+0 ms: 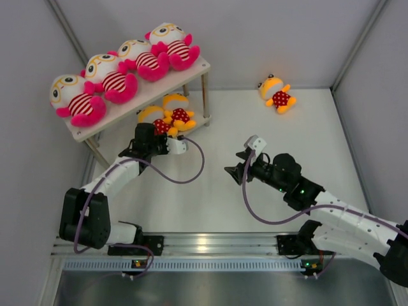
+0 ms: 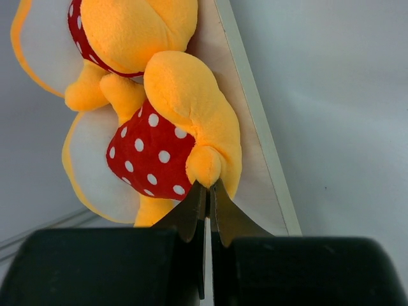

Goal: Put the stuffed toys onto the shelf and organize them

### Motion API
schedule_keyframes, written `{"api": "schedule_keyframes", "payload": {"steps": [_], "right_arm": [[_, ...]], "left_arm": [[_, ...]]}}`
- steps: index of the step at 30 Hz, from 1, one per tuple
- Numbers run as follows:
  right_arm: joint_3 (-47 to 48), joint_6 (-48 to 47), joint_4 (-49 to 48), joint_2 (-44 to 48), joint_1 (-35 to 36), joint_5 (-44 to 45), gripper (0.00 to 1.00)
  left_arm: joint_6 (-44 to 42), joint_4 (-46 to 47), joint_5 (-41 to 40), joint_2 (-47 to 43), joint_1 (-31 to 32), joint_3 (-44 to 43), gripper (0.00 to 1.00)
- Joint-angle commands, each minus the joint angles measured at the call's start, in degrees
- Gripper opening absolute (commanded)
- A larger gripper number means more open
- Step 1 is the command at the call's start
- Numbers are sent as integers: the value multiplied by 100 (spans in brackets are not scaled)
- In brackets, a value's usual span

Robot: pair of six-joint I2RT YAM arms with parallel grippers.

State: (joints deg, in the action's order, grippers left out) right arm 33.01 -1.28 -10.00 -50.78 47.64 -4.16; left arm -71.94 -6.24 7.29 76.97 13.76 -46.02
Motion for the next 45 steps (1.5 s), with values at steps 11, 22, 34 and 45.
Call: {"api": "schedule_keyframes", "payload": {"steps": [11, 22, 34, 45], "right_arm": [[30, 268, 7, -90, -211, 117, 72], [864, 1841, 1482, -923, -2177, 1066, 79], [4252, 2966, 1053, -4724, -5264, -277, 76], [6980, 4179, 859, -7945, -5440, -550, 74]], "left_arm": [[-444, -158, 150, -199, -154, -100, 52], [-294, -729, -368, -919, -145, -373, 95], [952, -2328, -316, -1668, -102, -697, 96], [1868, -2804, -667, -1519, -101, -803, 94]]}}
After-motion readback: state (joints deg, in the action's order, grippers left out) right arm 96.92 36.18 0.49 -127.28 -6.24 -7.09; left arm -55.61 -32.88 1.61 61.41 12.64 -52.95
